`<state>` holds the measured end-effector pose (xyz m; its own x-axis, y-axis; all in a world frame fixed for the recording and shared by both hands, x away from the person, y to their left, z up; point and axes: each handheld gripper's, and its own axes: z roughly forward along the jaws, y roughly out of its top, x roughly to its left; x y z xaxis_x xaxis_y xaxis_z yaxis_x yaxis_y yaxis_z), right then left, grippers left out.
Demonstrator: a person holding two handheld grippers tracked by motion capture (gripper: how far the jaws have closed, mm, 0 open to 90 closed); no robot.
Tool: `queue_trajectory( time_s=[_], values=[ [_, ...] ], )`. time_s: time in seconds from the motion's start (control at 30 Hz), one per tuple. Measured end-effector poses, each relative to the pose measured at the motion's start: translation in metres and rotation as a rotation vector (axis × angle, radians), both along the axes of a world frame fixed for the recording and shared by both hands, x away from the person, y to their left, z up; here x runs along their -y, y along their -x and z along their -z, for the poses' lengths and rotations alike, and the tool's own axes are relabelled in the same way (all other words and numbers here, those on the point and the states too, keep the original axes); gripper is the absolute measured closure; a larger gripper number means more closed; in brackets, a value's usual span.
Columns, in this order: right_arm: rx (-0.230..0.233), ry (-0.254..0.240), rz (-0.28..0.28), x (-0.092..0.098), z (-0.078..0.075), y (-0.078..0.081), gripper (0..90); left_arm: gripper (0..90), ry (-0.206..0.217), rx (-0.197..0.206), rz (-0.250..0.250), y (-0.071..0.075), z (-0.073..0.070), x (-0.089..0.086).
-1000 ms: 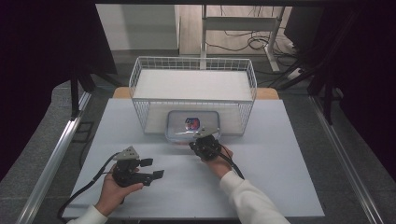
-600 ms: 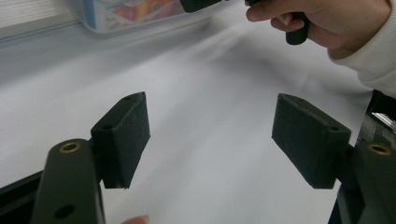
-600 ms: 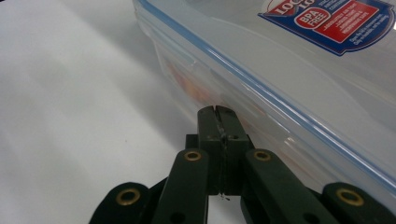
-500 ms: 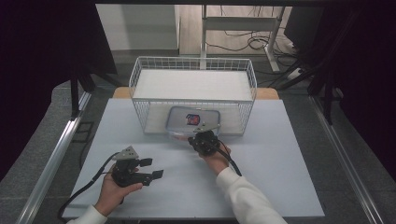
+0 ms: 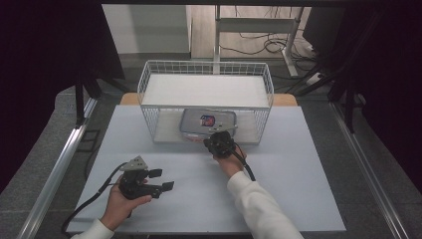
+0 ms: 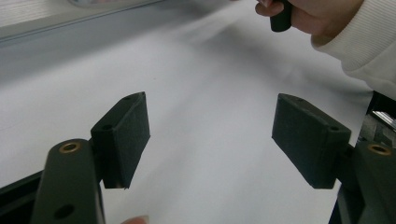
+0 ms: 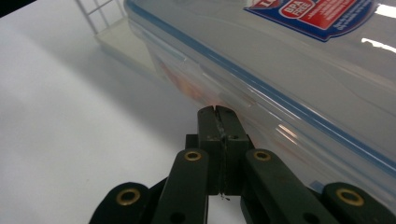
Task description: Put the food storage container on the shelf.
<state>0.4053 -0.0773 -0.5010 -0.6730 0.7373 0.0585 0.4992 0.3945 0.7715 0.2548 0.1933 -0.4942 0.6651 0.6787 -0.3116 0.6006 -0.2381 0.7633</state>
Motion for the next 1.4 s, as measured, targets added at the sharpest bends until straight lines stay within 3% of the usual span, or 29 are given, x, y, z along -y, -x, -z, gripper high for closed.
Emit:
queue_trajectory(
  time_s=[0.5,0.77,0.93,1.17,1.2,1.37,1.4],
  values=[
    [-0.016,-0.021,0.072,0.011,-0.001,-0.017,88.6,26.8,-0.003,-0.003,0.002,0.000,0.001,0.001],
    [-0.030,-0.052,0.060,0.014,-0.003,-0.013,88.6,26.9,-0.002,-0.007,0.004,-0.002,0.002,0.000],
    [-0.031,-0.041,-0.028,0.015,-0.012,0.007,88.6,27.0,-0.014,-0.003,0.000,-0.002,0.003,0.001],
    [-0.005,-0.036,-0.112,0.036,-0.021,0.038,88.6,27.0,-0.051,-0.005,-0.019,0.001,0.006,0.004],
    [0.001,-0.033,-0.133,0.046,-0.024,0.047,88.6,27.1,-0.068,-0.002,-0.025,0.003,0.006,0.005],
    [0.018,-0.026,-0.176,0.069,-0.029,0.065,88.6,27.0,-0.061,-0.015,-0.043,0.004,0.006,0.007],
    [0.018,-0.023,-0.196,0.081,-0.028,0.074,88.6,27.0,-0.074,-0.009,-0.047,0.005,0.006,0.006]
  ],
)
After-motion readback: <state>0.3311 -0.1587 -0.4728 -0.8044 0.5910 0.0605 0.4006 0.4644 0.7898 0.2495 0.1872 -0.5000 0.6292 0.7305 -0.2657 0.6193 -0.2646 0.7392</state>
